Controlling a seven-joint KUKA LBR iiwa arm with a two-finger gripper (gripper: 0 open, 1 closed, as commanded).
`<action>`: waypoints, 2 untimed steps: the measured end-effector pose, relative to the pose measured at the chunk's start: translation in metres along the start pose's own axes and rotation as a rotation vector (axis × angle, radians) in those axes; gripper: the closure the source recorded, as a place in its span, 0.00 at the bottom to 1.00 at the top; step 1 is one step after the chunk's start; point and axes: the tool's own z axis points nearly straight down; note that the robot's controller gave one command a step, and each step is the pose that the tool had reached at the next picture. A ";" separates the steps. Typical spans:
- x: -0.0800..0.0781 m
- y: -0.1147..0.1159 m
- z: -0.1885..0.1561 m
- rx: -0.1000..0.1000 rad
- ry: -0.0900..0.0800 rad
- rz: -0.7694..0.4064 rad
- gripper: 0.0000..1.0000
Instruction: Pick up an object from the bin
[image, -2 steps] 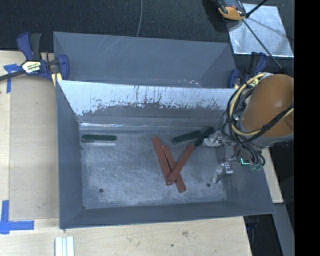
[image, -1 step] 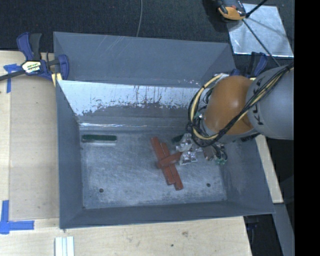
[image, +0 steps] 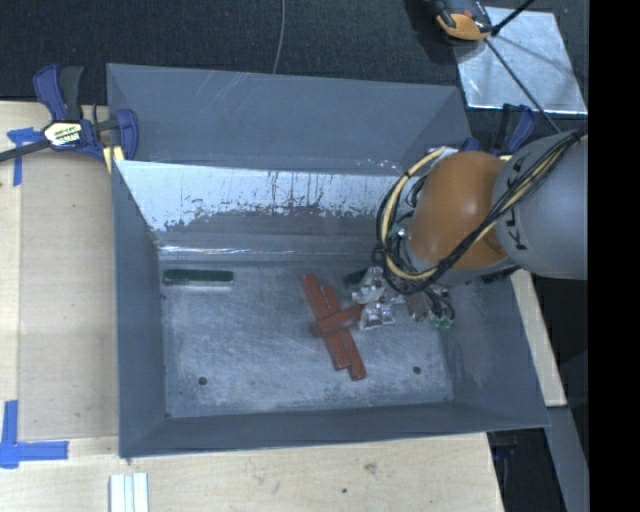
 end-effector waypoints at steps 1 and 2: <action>0.005 -0.013 -0.112 -0.003 0.021 0.024 1.00; 0.005 -0.012 -0.112 -0.003 0.021 0.023 1.00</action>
Offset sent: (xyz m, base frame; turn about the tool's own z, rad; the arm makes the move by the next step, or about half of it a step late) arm 0.0000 0.0000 0.0000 0.0000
